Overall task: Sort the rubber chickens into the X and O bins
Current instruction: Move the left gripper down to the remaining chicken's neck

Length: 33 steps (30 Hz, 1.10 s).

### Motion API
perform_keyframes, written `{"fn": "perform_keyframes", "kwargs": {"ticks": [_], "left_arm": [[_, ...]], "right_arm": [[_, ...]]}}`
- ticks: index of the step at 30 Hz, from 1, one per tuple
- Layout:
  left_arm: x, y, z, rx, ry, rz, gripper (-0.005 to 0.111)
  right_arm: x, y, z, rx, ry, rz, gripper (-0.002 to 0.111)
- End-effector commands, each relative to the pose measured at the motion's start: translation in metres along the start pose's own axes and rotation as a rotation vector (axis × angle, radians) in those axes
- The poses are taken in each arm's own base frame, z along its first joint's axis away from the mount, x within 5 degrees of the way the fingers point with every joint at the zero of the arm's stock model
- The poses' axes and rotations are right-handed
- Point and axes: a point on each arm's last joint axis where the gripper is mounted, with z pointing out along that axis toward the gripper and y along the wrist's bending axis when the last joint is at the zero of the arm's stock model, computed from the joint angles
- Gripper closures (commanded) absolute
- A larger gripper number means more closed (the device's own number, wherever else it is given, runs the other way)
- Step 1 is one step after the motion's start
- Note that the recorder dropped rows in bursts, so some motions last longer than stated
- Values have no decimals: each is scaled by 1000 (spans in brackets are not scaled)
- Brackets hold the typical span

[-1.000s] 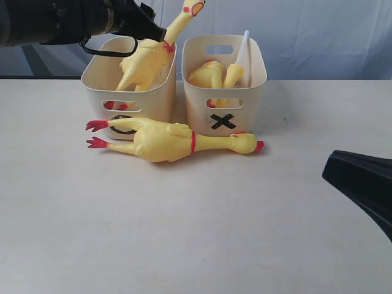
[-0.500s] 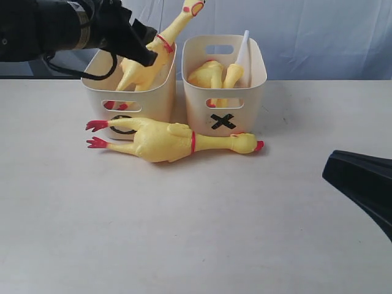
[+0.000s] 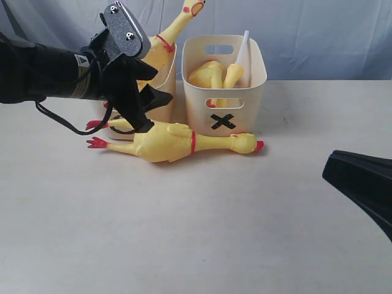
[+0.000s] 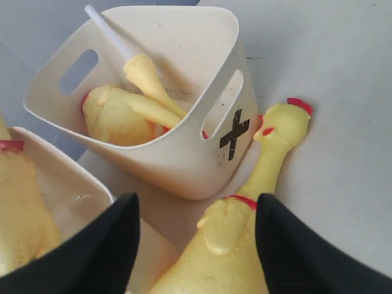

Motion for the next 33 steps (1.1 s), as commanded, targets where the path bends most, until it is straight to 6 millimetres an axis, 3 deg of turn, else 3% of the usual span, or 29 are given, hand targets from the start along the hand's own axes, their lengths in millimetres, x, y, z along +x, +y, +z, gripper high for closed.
{"fn": "perform_keyframes", "kwargs": {"ticks": [1, 5, 13, 23, 29, 33], "left_arm": [[-4, -9, -2, 78, -38, 16, 53], [-5, -22, 4, 185, -71, 75, 53], [8, -49, 37, 276, -20, 147, 53], [24, -79, 77, 135, 176, 401, 53], [42, -93, 98, 78, 295, 469, 53], [41, -93, 106, 51, 310, 483, 54]], "right_arm": [[1, 0, -1, 3, -2, -1, 108], [1, 0, -1, 3, -2, -1, 108], [1, 0, -1, 3, -2, -1, 108], [1, 0, -1, 3, -2, -1, 108], [1, 0, -1, 3, -2, -1, 108], [1, 0, -1, 3, -2, -1, 108]]}}
